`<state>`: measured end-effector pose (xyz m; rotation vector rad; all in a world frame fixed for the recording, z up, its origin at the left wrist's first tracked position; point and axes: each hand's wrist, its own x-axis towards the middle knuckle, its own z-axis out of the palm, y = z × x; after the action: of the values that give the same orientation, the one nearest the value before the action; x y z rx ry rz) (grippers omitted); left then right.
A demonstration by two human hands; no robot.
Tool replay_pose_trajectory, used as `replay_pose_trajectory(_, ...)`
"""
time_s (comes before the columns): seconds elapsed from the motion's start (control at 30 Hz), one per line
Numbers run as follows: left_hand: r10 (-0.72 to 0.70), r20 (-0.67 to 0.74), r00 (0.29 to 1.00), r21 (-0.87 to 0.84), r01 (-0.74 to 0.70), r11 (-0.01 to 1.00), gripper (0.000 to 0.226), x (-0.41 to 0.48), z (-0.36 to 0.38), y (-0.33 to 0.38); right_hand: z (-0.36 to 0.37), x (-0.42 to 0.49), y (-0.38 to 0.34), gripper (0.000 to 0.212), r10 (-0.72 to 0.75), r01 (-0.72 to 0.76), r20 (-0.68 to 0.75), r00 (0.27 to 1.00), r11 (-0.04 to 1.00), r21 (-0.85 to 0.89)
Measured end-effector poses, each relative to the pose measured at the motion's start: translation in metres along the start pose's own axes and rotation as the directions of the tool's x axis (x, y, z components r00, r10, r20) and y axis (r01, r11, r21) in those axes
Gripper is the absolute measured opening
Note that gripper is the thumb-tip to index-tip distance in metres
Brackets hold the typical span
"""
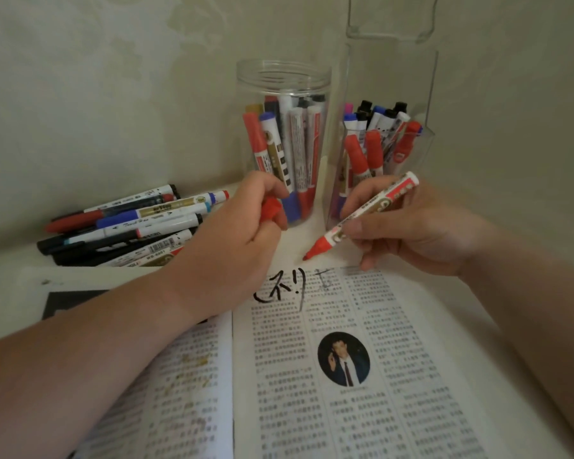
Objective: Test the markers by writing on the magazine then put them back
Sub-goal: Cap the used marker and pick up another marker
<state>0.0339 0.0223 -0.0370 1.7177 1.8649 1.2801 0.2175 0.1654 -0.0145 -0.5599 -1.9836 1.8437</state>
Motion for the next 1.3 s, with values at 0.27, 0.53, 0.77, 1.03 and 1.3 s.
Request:
replay_pose_trajectory(0.27,0.077,-0.036,0.996,0.123,-0.072,0.990,0.029,0.001,0.004,0.001,0.011,0.003,0.006,0.017,0.097,-0.095,0.065,0.993,0.995,-0.035)
replay_pose_trajectory(0.53,0.175,-0.025,0.984,0.252,-0.164,0.954,0.019,0.001,0.003,-0.004,0.017,0.004,0.007,0.006,0.045,-0.055,-0.038,0.998,0.940,-0.336)
replay_pose_trajectory(0.77,0.157,-0.004,0.988,0.280,-0.150,0.948,0.019,0.001,0.005,-0.006,0.021,0.002,0.001,0.010,0.062,-0.079,-0.051,0.997,0.865,-0.495)
replay_pose_trajectory(1.03,0.119,0.002,0.993,0.281,-0.115,0.953,0.015,0.001,0.005,-0.008,0.022,0.004,-0.003,0.022,0.034,-0.128,-0.155,0.987,0.743,-0.657)
replay_pose_trajectory(1.3,0.088,0.006,0.996,0.273,-0.086,0.958,0.020,0.000,0.005,-0.006,0.021,0.000,0.001,0.010,0.082,-0.122,-0.102,0.991,0.870,-0.478)
